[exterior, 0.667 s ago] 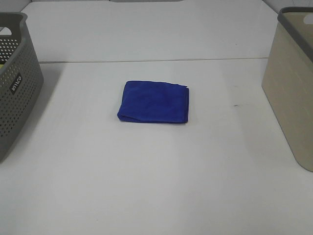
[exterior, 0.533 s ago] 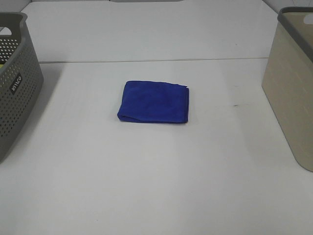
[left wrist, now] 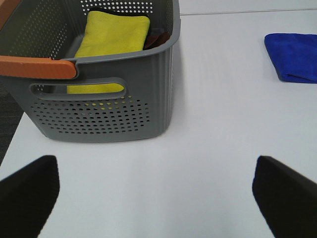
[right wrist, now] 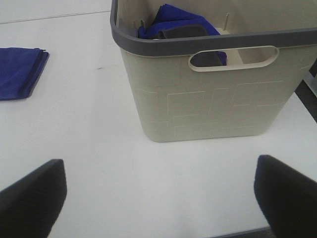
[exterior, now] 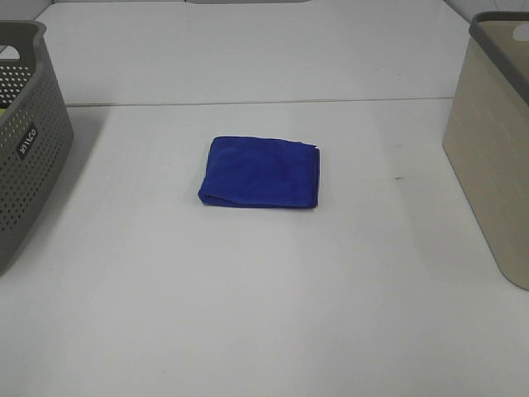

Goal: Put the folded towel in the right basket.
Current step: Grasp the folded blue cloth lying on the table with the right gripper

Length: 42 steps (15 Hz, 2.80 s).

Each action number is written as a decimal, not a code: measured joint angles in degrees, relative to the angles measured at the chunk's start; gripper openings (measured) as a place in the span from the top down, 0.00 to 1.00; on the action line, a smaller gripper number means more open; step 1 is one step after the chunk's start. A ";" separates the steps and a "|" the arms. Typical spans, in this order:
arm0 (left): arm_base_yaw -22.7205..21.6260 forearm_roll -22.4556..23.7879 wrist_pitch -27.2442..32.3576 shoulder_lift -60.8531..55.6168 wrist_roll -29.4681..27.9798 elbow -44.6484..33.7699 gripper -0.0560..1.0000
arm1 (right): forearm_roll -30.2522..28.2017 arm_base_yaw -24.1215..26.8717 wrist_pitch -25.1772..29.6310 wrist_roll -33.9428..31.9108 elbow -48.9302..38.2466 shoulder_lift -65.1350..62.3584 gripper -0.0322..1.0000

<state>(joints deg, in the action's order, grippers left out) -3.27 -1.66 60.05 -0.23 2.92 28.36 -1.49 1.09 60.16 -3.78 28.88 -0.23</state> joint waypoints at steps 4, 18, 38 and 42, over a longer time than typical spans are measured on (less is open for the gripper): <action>0.00 0.00 0.00 0.00 0.00 0.00 0.01 | 0.00 0.00 0.00 0.00 0.00 0.00 0.02; 0.00 0.00 0.00 0.00 0.00 0.00 0.01 | 0.00 0.00 0.00 0.00 0.00 0.00 0.02; 0.00 0.00 0.00 0.00 0.00 0.00 0.01 | 0.00 0.00 0.00 1.15 0.00 0.00 0.02; 0.00 0.00 0.00 0.00 0.00 0.00 0.01 | 0.00 0.00 0.00 1.15 0.00 0.00 0.02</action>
<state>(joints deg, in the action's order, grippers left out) -3.27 -1.66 60.05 -0.23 2.92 28.36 -1.49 1.09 60.16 -2.64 28.88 -0.23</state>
